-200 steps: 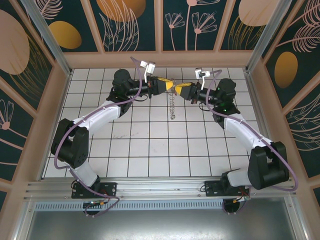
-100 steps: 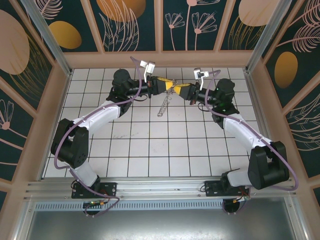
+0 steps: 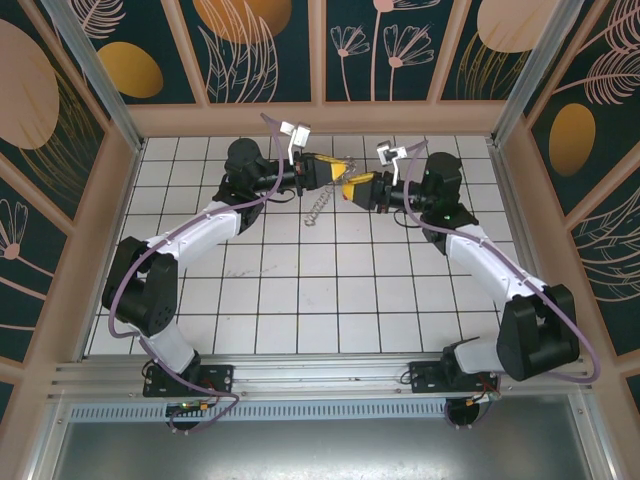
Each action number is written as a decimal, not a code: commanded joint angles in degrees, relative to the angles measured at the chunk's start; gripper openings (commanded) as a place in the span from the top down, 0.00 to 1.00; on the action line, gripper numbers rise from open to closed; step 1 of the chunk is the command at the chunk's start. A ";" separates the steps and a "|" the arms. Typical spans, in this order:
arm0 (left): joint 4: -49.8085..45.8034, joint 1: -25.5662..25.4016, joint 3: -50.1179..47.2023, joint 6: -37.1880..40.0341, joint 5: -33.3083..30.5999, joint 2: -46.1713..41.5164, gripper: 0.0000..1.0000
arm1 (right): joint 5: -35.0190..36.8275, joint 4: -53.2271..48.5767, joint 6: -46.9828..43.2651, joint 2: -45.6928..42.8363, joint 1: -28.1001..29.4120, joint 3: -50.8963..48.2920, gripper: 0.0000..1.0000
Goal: Put the keys on the keyring
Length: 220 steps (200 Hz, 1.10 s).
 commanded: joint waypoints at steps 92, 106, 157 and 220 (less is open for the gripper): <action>8.25 -0.25 -2.54 -7.90 -7.17 0.05 1.00 | 16.86 15.49 20.57 -7.71 -3.21 -2.45 0.60; 9.90 -0.25 -3.27 -9.77 -7.79 0.07 1.00 | 16.75 18.08 22.55 -6.02 -2.82 -1.84 0.60; 12.01 -0.21 -4.62 -13.08 -9.34 0.05 1.00 | 17.35 22.65 25.50 -0.54 -0.12 -0.39 0.60; 11.08 -0.24 -4.37 -12.74 -9.21 1.80 1.00 | 18.05 23.64 25.19 0.44 1.34 -1.02 0.63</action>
